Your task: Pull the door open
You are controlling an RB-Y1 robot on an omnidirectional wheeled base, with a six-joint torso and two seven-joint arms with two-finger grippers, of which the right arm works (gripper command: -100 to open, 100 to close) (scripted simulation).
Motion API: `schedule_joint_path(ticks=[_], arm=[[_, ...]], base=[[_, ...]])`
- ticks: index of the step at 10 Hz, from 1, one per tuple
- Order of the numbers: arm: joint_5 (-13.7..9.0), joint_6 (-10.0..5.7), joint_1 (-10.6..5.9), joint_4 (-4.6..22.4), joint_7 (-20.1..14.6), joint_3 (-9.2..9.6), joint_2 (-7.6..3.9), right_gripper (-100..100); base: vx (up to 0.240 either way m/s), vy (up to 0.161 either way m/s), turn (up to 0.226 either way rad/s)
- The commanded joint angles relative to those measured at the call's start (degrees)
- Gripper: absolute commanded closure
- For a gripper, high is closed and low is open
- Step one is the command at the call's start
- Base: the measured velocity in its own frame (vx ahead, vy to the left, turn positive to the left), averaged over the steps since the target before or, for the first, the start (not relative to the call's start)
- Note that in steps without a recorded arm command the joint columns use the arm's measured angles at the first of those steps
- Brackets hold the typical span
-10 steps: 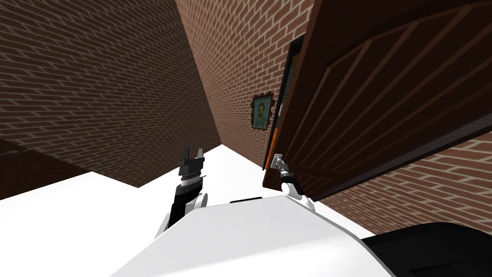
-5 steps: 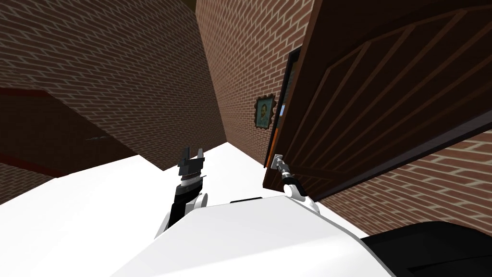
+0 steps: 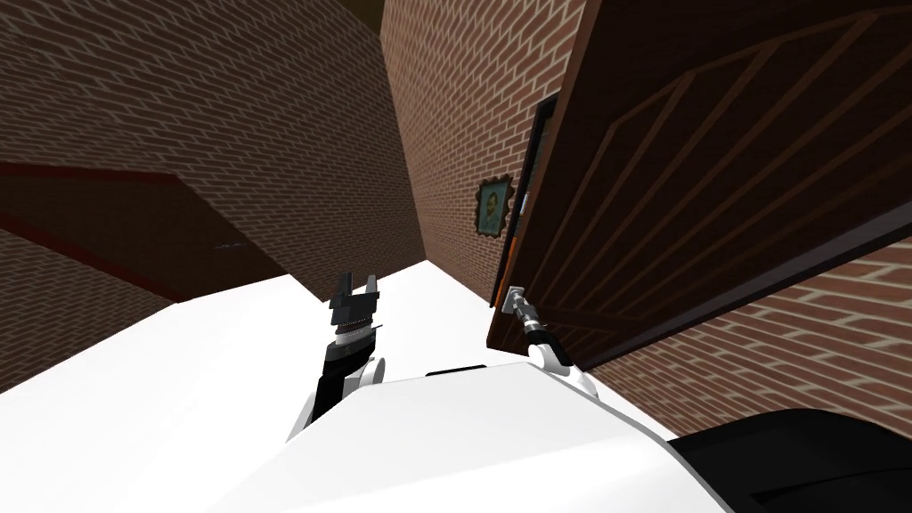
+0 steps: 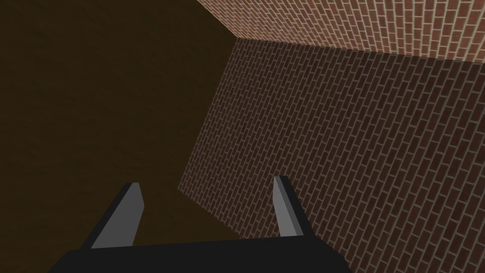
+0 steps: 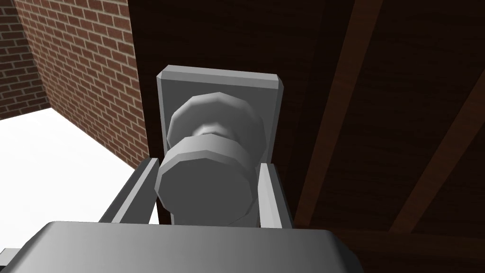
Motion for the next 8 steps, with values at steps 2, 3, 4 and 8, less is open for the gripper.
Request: schedule_joint_path(ticks=[2,3,4,8], arm=[[0.20,-0.83,1.09,-0.78,-1.56,1.33,-1.54,100],[0.27,-1.16,1.43,-1.00,-2.12,1.78,-2.13,100],[0.33,-1.46,1.72,-1.21,-2.62,2.18,-2.66,100],[0.60,-2.18,2.58,-1.49,-3.99,3.58,-4.09,100]], base=[[-0.205,-0.033,0.124],[-0.187,-0.062,0.115],[-0.191,-0.039,0.112],[-0.164,-0.038,0.099]])
